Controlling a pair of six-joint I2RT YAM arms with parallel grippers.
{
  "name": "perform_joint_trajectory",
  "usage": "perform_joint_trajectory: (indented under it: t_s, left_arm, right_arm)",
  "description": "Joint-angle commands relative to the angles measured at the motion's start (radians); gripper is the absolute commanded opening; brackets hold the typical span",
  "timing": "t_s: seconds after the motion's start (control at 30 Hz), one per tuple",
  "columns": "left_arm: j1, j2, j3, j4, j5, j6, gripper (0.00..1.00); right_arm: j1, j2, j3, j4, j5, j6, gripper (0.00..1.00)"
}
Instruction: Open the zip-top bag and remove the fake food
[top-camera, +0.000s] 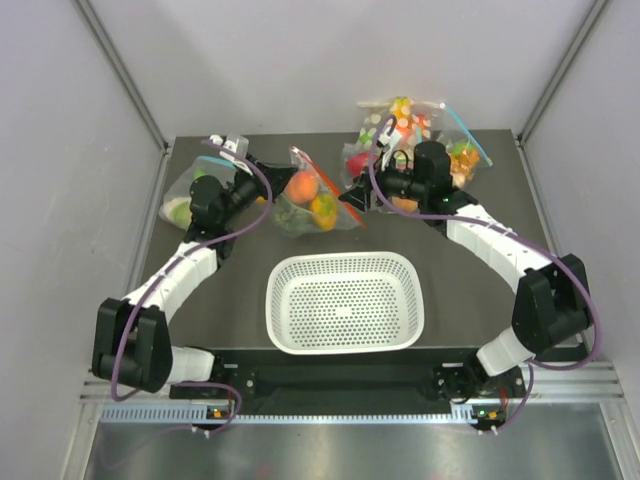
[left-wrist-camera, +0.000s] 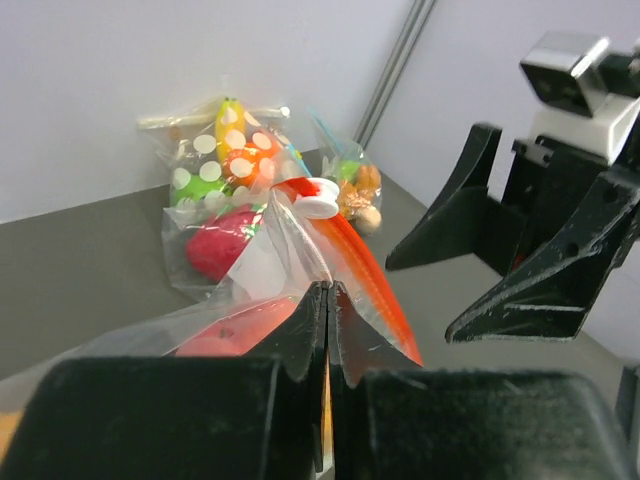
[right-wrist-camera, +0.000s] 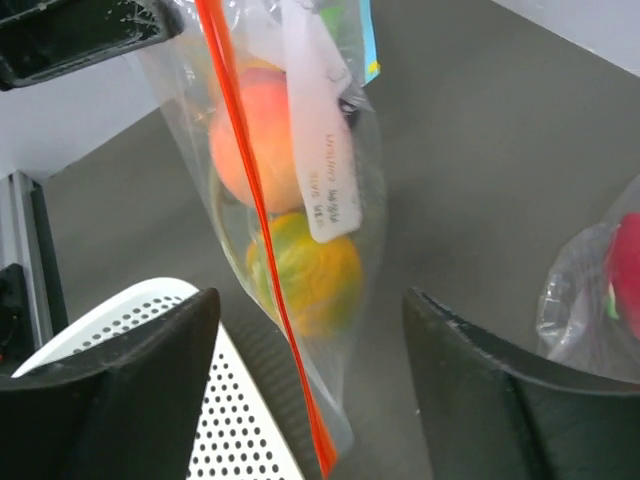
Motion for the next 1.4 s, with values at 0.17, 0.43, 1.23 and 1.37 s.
perform_joint_trajectory:
  t_s: [0.17,0.43,1.23,1.37]
  left_arm:
    - [0.000,-0.067,-0.024,-0.128,0.050,0.115,0.00]
    - [0.000,-0.057,-0.025,-0.125,0.105,0.113,0.00]
    - [-0.023,-0.079,0.044,-0.316,0.087,0.144,0.00]
    - [-0.025,-0.080,0.048,-0.325,0.084,0.149,0.00]
  right_arm:
    - [0.041,-0.030,0.182,-0.042,0.098,-0.097,0.77]
    - [0.047,-0.004,0.236,-0.001,0.020,-0.129,0.73]
    - [0.238,0.086,0.270,0.001,0.322,-0.240,0.59]
    - [0.248,0.094,0.265,0.002,0.318,-0.241,0.57]
